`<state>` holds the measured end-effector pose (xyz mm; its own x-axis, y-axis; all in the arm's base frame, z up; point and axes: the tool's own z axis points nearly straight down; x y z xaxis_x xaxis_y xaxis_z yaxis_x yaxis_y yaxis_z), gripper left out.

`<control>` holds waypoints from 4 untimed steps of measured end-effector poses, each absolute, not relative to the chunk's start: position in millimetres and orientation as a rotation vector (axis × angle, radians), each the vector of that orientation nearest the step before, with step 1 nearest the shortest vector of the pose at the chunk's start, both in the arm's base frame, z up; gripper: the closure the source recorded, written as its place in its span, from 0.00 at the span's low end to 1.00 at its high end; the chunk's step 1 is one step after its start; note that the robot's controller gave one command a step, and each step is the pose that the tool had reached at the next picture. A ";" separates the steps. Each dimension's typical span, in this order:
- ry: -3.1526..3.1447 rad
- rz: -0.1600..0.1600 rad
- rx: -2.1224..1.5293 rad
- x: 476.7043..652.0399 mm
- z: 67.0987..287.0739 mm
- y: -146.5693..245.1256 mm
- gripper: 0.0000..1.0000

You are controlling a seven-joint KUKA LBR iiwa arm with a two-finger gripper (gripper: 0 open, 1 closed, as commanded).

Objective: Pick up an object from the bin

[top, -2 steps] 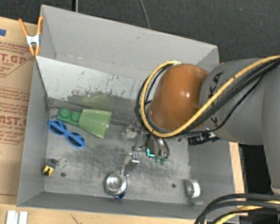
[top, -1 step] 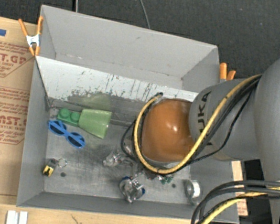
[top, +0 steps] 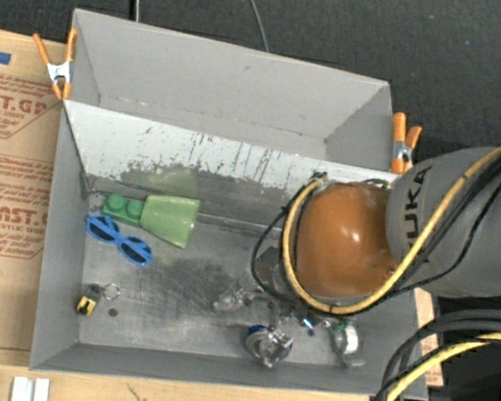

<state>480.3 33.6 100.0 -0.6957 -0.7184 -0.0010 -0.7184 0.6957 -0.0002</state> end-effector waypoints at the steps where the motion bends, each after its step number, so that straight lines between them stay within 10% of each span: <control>1: 2.743 -0.001 -1.532 489.9 99.2 -66.0 0.00; 3: 2.565 0.023 -1.795 491.5 81.6 -95.0 0.00; 4: 2.568 -0.009 -1.781 495.5 83.0 -106.1 1.00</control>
Offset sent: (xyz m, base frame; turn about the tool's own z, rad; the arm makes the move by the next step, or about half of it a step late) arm 0.0098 -0.0970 0.0000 -0.2235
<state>495.5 -106.1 83.0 -0.3504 -0.9365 -0.0103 -0.9365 0.3505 -0.0139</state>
